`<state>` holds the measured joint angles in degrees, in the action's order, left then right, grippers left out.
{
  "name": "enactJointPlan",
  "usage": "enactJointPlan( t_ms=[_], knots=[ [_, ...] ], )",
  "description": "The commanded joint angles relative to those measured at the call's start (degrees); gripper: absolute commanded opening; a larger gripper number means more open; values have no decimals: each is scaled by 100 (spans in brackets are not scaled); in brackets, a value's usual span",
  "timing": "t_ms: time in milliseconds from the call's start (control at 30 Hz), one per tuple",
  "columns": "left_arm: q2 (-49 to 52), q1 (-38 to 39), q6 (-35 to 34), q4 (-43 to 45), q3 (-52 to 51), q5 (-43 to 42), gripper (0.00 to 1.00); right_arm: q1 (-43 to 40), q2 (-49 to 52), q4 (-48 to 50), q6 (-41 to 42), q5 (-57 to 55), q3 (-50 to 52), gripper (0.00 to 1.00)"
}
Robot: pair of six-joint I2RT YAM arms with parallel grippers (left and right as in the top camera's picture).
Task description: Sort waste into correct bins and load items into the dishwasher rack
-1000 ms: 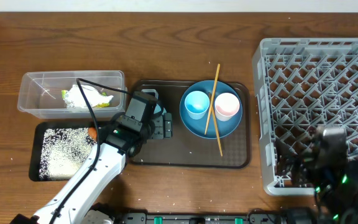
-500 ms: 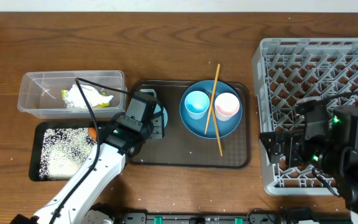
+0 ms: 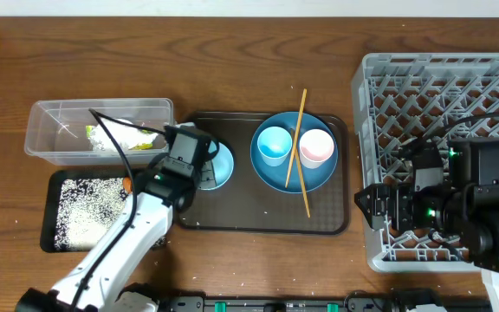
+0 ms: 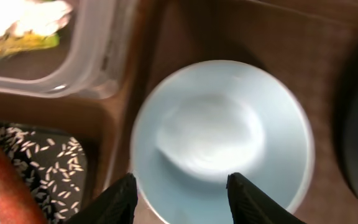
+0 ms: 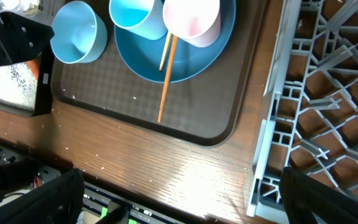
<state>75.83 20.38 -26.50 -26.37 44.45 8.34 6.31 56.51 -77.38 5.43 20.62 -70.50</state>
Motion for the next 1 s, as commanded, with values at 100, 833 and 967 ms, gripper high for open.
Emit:
enactJointPlan(
  t_ms=[100,833,967],
  knots=[
    [474,-227,-428,37,79,114,52,-35,28,-15,24,59,-90,99],
    [984,-227,-426,184,79,-341,45,-35,39,0,4,17,-90,99],
    [984,-227,-424,184,79,-481,35,-35,39,-2,7,17,-90,99]
  ],
)
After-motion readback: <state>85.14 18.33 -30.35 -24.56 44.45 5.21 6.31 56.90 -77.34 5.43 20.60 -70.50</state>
